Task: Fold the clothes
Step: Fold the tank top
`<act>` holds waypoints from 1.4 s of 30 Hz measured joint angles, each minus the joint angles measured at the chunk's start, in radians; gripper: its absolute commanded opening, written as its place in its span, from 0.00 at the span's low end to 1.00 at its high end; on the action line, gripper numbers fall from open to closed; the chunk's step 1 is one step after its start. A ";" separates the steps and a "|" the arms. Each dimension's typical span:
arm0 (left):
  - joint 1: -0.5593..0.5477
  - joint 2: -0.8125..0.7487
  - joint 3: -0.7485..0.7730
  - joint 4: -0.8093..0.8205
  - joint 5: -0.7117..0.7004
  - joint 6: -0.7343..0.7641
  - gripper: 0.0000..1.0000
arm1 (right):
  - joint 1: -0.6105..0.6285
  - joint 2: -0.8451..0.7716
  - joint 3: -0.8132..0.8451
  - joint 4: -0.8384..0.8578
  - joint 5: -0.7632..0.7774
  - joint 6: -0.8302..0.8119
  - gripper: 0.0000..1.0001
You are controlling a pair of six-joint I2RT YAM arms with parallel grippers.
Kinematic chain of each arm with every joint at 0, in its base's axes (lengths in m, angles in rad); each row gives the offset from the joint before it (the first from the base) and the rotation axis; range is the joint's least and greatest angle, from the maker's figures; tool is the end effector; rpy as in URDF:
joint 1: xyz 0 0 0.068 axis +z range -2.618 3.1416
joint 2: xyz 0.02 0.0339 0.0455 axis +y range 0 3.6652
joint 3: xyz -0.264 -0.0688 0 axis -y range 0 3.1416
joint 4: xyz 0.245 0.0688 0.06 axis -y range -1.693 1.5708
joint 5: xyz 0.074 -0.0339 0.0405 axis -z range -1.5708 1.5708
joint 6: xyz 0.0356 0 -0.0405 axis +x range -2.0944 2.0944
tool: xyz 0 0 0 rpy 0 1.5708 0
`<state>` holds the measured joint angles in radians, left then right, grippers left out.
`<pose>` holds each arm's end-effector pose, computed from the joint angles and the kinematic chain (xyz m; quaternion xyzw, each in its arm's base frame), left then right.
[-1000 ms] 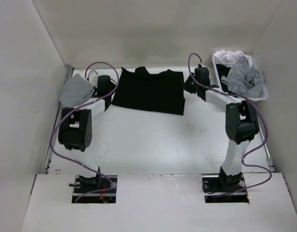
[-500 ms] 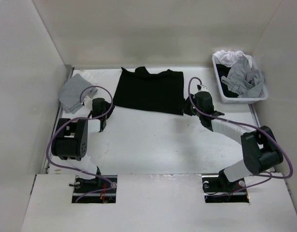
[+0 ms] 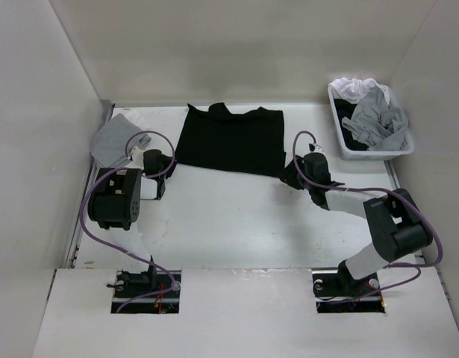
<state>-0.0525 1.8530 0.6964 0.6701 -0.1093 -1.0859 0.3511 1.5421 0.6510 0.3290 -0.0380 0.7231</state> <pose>0.3435 -0.0142 0.1158 -0.4470 0.7297 -0.2383 0.4592 0.2867 0.1064 0.1662 0.1529 0.8619 0.2615 0.4066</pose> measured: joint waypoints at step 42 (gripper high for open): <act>0.005 -0.360 -0.089 -0.082 -0.005 -0.003 0.00 | -0.014 -0.253 0.018 -0.057 0.056 0.068 0.00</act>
<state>-0.0471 1.4933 0.6075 0.5880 -0.1139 -1.0885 0.3370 1.2892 0.6685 0.2722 0.0177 0.7914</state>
